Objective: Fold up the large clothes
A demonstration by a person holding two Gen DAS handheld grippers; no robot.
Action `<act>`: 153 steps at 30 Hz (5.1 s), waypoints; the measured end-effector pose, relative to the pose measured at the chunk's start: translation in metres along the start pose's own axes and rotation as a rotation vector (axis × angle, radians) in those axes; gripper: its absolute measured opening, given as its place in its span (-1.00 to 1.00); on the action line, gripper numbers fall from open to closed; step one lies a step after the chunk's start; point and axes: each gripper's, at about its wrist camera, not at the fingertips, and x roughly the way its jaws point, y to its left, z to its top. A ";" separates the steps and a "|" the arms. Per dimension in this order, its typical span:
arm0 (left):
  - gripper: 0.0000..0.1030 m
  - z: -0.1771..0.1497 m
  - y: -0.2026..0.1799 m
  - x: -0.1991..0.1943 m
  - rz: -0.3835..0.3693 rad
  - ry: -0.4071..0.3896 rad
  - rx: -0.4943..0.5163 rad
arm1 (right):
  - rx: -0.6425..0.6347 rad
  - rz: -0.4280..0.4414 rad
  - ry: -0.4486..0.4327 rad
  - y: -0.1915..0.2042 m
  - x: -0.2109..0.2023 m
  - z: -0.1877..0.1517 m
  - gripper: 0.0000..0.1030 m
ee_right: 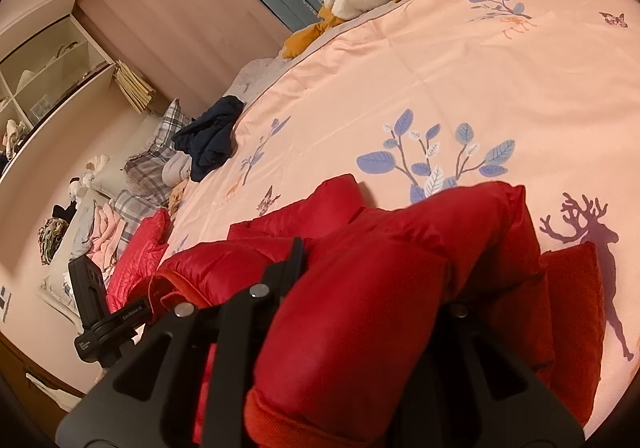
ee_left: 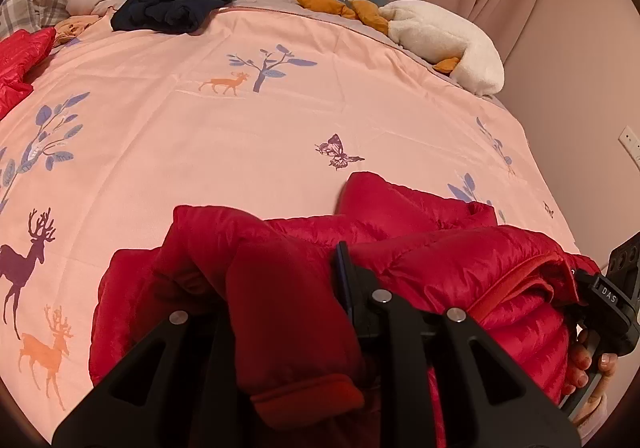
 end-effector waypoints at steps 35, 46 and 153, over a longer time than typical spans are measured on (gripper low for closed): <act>0.79 0.014 0.017 -0.030 -0.195 -0.066 -0.219 | 0.113 0.061 -0.064 0.011 -0.033 0.026 0.58; 0.84 0.019 0.015 -0.044 -0.010 -0.113 -0.092 | -0.101 -0.172 -0.099 0.032 -0.046 0.021 0.58; 0.85 -0.078 0.012 -0.065 0.174 -0.044 0.074 | -0.245 -0.365 -0.007 0.019 -0.052 -0.080 0.59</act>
